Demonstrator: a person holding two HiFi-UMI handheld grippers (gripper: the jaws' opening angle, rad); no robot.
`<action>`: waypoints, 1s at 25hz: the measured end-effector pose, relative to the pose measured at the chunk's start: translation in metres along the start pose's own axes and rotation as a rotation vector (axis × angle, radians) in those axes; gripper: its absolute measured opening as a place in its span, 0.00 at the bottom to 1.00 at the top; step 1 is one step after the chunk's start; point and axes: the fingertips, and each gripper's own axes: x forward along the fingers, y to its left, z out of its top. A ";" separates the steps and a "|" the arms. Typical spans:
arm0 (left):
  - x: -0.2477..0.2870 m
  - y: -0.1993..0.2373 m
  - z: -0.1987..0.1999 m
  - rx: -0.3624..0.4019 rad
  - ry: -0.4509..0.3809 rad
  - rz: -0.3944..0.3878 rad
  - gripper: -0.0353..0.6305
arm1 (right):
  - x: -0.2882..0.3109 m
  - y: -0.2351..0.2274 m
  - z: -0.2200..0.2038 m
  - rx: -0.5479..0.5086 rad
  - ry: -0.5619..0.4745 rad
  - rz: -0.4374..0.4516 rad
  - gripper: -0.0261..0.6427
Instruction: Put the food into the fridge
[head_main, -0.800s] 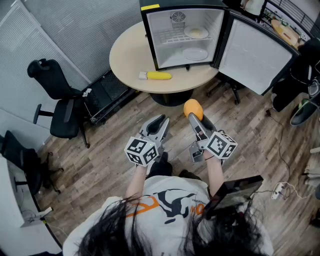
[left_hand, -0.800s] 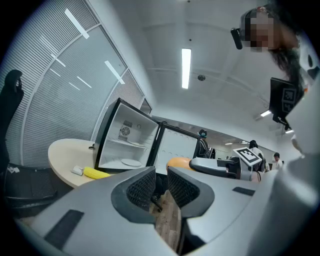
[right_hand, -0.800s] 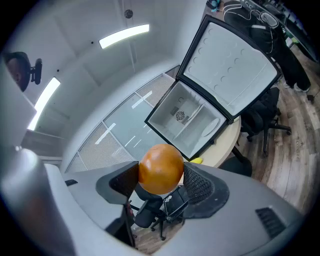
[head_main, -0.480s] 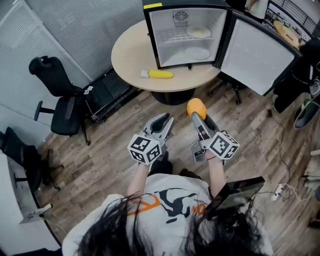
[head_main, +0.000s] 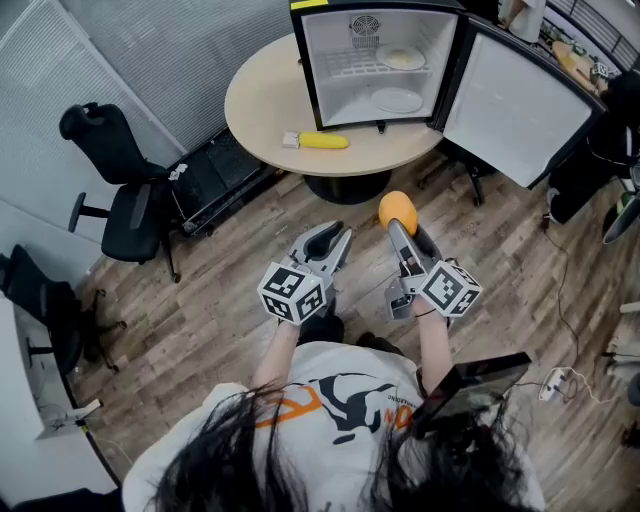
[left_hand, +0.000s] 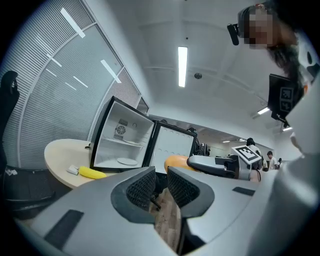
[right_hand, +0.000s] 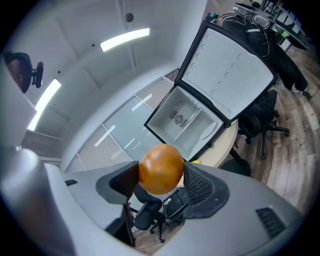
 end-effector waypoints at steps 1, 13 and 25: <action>0.000 -0.001 0.000 0.001 0.000 0.000 0.16 | -0.001 0.000 0.001 0.001 -0.003 -0.002 0.47; 0.007 -0.016 -0.002 0.010 -0.003 0.005 0.16 | -0.012 -0.008 0.002 0.011 0.018 0.013 0.47; 0.010 -0.018 -0.003 0.014 0.003 0.024 0.16 | -0.012 -0.014 0.002 0.008 0.037 0.016 0.47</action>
